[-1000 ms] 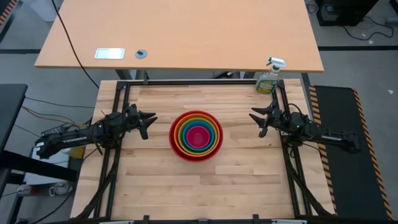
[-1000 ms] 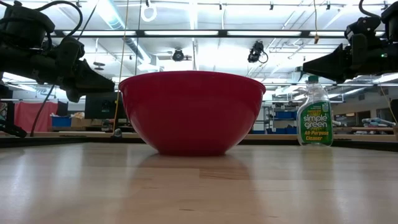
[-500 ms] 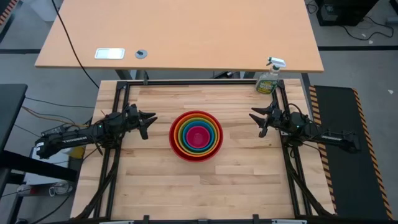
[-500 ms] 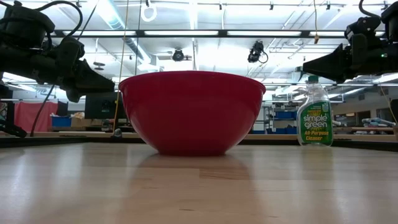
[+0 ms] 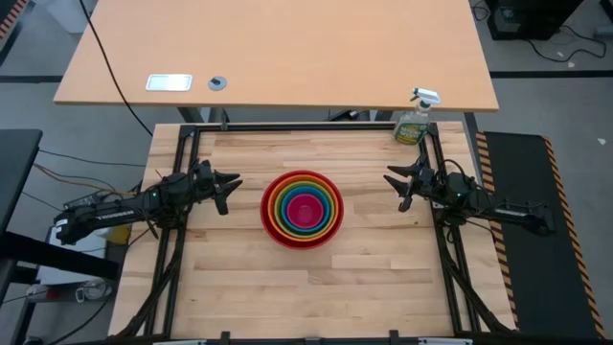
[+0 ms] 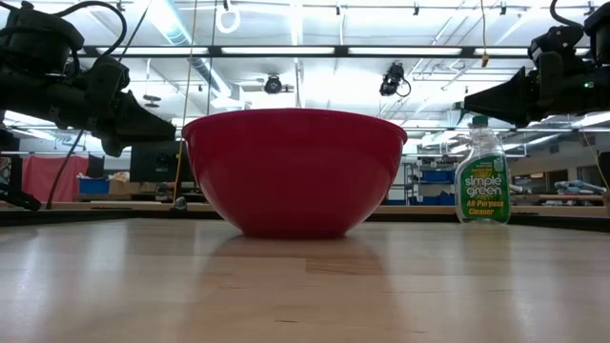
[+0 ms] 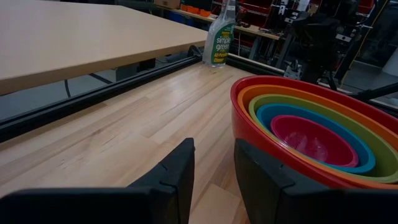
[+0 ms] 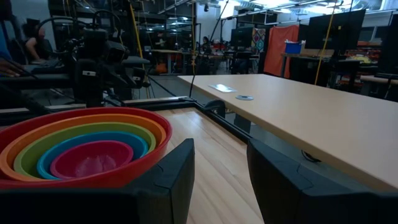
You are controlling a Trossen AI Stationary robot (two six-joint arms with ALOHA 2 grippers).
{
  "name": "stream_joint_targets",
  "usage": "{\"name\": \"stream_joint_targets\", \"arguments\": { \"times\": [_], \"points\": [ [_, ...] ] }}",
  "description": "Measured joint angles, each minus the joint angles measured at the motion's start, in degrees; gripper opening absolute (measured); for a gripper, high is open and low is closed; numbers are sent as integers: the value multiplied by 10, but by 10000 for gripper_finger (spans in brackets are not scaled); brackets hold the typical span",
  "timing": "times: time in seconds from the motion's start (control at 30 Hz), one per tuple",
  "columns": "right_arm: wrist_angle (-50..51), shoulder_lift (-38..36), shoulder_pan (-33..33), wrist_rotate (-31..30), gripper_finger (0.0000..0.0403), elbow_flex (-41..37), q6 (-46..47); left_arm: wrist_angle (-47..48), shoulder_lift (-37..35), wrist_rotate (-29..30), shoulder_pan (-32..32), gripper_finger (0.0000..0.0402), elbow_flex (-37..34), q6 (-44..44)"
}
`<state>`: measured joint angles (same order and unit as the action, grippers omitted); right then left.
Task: Nest bowls inside each other
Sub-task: Return to Home Position
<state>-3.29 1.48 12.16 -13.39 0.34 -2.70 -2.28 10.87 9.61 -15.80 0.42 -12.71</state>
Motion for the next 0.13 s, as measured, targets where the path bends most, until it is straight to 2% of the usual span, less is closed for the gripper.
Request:
{"name": "stream_joint_targets", "arguments": {
  "times": [0.13],
  "points": [
    [0, 0, 0, 0, 155, 0, 0, 0, 0, 0, 0, 117, 0, 0]
  ]
}}
